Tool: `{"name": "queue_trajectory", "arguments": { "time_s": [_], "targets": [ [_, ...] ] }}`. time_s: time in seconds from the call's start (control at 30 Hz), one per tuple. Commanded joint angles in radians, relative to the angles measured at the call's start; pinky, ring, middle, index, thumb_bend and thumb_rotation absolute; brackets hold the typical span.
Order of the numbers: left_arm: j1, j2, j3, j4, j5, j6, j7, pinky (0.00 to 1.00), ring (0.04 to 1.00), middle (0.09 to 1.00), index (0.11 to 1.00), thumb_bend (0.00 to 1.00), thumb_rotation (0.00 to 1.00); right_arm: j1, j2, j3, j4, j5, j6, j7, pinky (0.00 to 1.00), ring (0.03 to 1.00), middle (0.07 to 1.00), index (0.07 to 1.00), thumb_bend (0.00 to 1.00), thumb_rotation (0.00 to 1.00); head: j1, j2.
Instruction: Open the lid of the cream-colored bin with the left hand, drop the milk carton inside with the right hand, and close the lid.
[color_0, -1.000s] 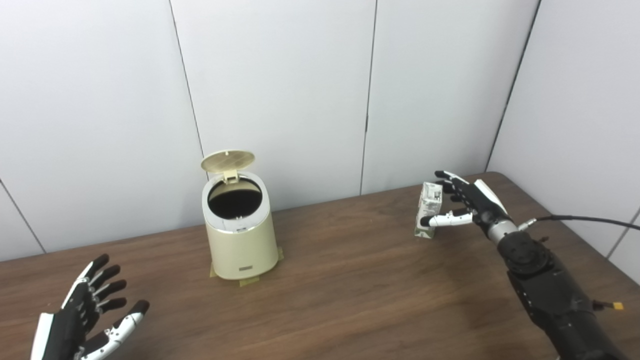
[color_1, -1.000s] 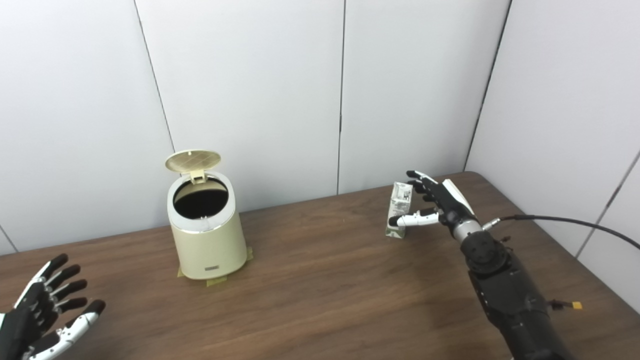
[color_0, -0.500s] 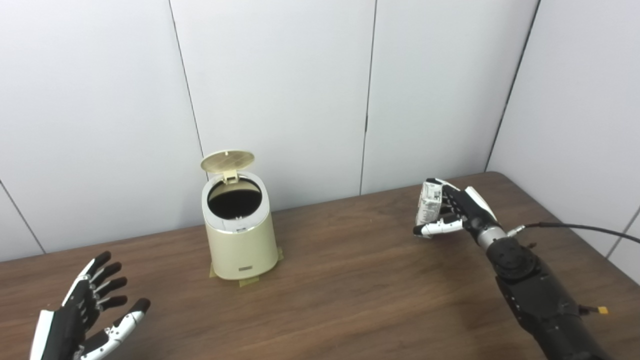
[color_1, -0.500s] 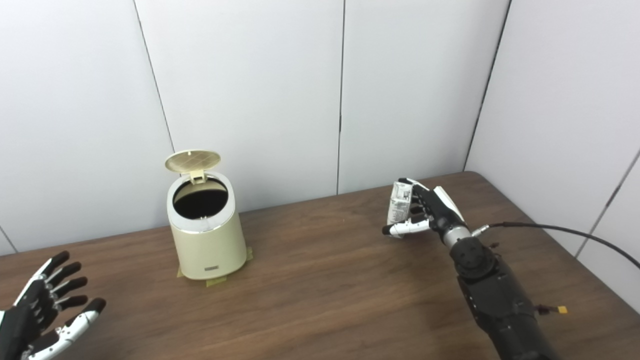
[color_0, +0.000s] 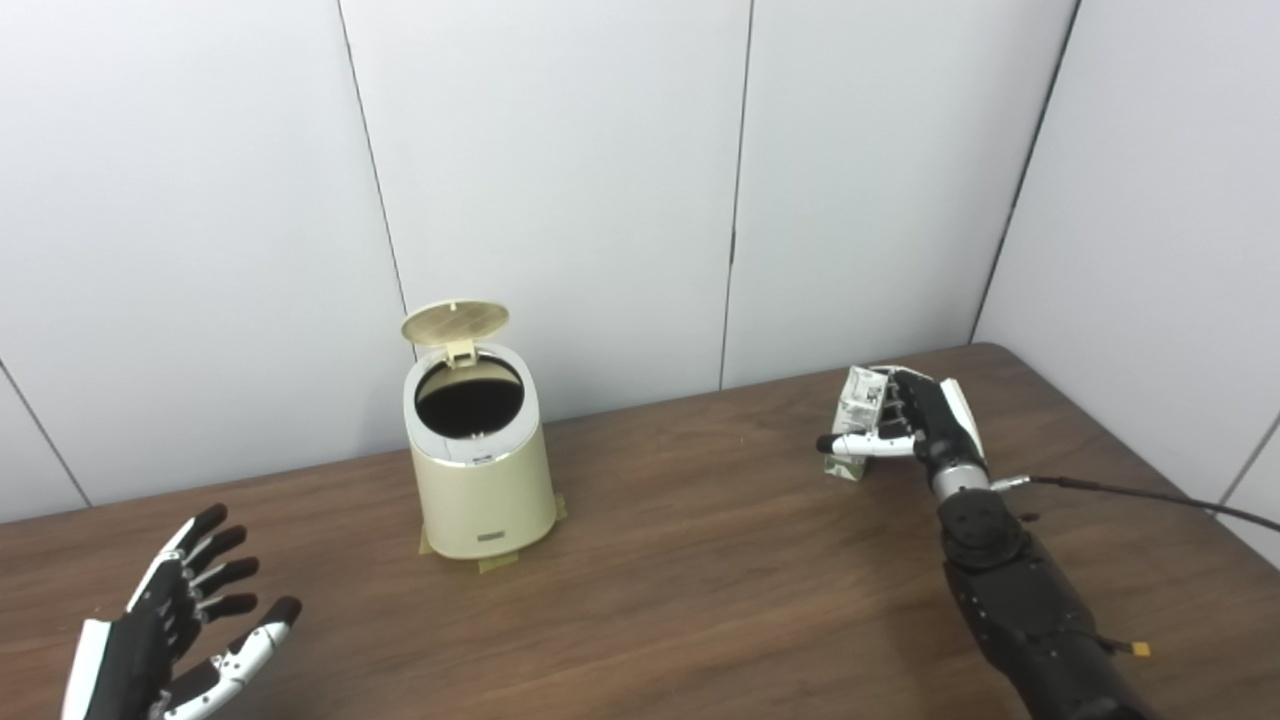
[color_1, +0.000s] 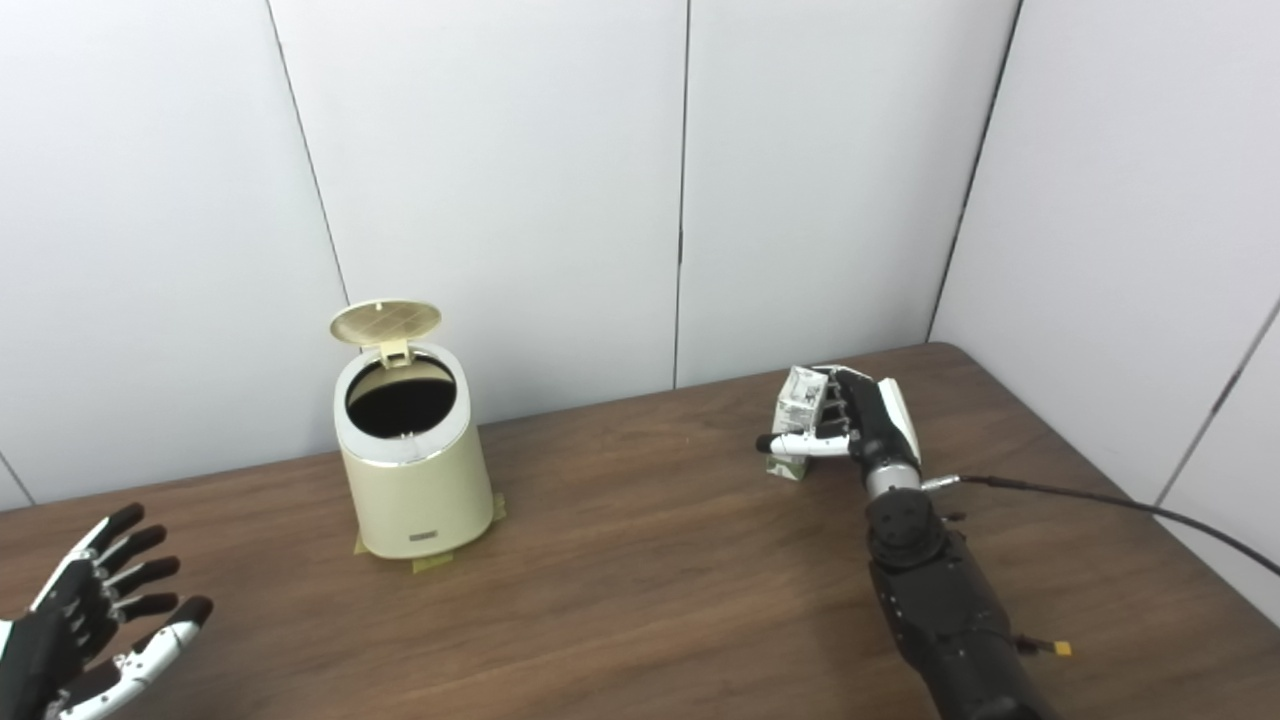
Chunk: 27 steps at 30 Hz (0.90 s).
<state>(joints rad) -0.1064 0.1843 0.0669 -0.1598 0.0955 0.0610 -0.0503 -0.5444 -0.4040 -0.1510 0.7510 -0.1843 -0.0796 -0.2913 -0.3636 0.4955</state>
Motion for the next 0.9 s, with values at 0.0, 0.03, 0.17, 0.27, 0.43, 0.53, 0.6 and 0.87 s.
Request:
{"name": "queue_trajectory", "arguments": {
  "time_s": [0.0,0.03,0.17,0.27,0.43,0.53,0.6,0.87],
  "targets": [
    [-0.026,0.01,-0.001,-0.012,0.002,-0.033,0.003,0.69,0.783,0.853,0.907,0.56,0.03,-0.062,-0.011,0.006,-0.005,-0.033,-0.024,-0.069,0.36,0.401,0.458,0.526,0.53,0.0,0.001,0.002],
    [-0.026,0.008,-0.001,-0.011,0.0,-0.033,0.004,0.7,0.782,0.851,0.904,0.56,0.04,-0.064,-0.004,0.01,-0.001,-0.037,-0.022,-0.084,0.35,0.389,0.45,0.529,0.53,0.0,0.001,0.002],
    [-0.025,0.006,-0.001,-0.012,0.002,-0.031,0.006,0.69,0.777,0.848,0.898,0.56,0.04,-0.073,0.007,0.026,0.027,-0.042,-0.045,-0.106,0.34,0.379,0.443,0.53,0.52,0.0,0.002,0.005],
    [-0.024,0.007,-0.003,-0.011,0.012,-0.036,0.009,0.68,0.77,0.844,0.894,0.56,0.05,-0.083,0.007,0.034,0.039,-0.044,-0.052,-0.12,0.34,0.382,0.444,0.53,0.52,0.0,0.004,0.006],
    [-0.026,0.005,-0.005,-0.008,0.013,-0.031,0.007,0.69,0.779,0.848,0.899,0.56,0.06,-0.079,0.002,0.038,-0.004,-0.055,-0.019,-0.131,0.36,0.403,0.456,0.523,0.52,0.0,0.011,0.005],
    [-0.026,0.003,-0.006,-0.002,0.012,-0.035,0.007,0.69,0.781,0.846,0.898,0.56,0.05,-0.068,-0.002,0.049,-0.056,-0.069,-0.013,-0.12,0.36,0.405,0.461,0.519,0.52,0.0,0.02,0.002],
    [-0.027,0.0,-0.005,0.002,0.009,-0.038,0.006,0.7,0.78,0.843,0.894,0.57,0.04,-0.06,-0.001,0.055,-0.101,-0.073,-0.009,-0.105,0.36,0.406,0.463,0.516,0.53,0.0,0.023,0.001],
    [-0.032,-0.004,-0.009,0.027,0.025,-0.057,0.014,0.68,0.772,0.831,0.886,0.58,0.04,-0.069,0.043,0.083,-0.408,-0.057,0.109,0.018,0.35,0.394,0.455,0.524,0.52,0.0,0.051,-0.006]
  ]
}}
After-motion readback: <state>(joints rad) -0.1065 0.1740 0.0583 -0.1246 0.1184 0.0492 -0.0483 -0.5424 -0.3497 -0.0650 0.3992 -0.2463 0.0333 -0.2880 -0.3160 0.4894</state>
